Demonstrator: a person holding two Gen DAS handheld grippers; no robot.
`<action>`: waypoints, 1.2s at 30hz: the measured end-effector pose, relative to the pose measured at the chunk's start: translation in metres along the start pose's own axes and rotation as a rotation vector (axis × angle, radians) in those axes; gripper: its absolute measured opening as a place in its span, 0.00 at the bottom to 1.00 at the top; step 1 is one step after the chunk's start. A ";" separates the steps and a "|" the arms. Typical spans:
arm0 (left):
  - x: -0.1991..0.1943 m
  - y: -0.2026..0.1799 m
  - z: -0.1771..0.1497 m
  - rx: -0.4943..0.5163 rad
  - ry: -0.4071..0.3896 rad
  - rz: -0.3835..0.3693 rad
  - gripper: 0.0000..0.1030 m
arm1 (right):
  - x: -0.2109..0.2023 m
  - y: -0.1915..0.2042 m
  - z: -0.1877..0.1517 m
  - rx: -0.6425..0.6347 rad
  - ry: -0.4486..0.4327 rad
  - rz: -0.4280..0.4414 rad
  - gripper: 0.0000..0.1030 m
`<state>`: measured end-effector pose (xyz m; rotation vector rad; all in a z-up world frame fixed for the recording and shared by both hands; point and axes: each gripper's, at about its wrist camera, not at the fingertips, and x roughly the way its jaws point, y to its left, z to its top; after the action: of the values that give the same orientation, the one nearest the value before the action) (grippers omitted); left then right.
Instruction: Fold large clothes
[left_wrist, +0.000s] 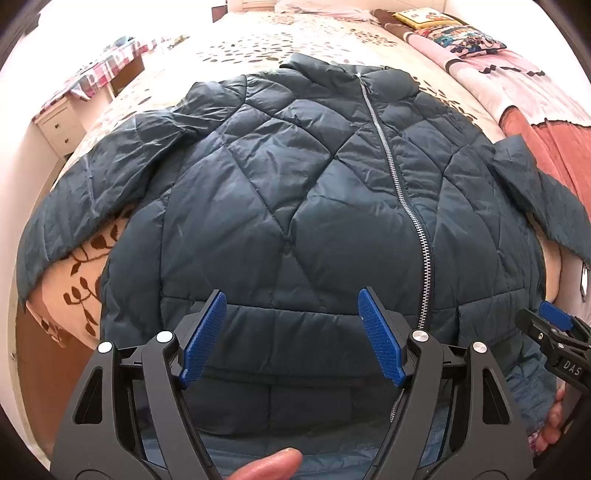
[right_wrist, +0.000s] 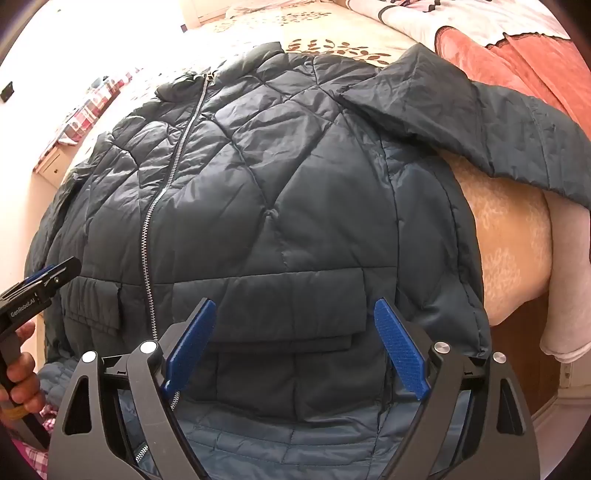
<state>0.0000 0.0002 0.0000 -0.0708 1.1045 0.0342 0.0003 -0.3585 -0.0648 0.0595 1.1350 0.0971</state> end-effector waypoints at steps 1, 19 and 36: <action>0.000 0.000 0.000 0.001 0.000 0.000 0.71 | 0.000 0.000 0.000 0.000 0.000 -0.002 0.83; 0.002 -0.005 -0.002 0.011 0.008 -0.002 0.71 | 0.003 0.002 -0.004 0.007 -0.002 0.002 0.83; 0.002 -0.007 -0.002 0.011 0.006 -0.003 0.71 | -0.001 -0.006 0.000 0.025 -0.004 0.015 0.83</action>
<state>-0.0007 -0.0072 -0.0021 -0.0624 1.1104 0.0256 0.0000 -0.3651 -0.0645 0.0905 1.1317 0.0965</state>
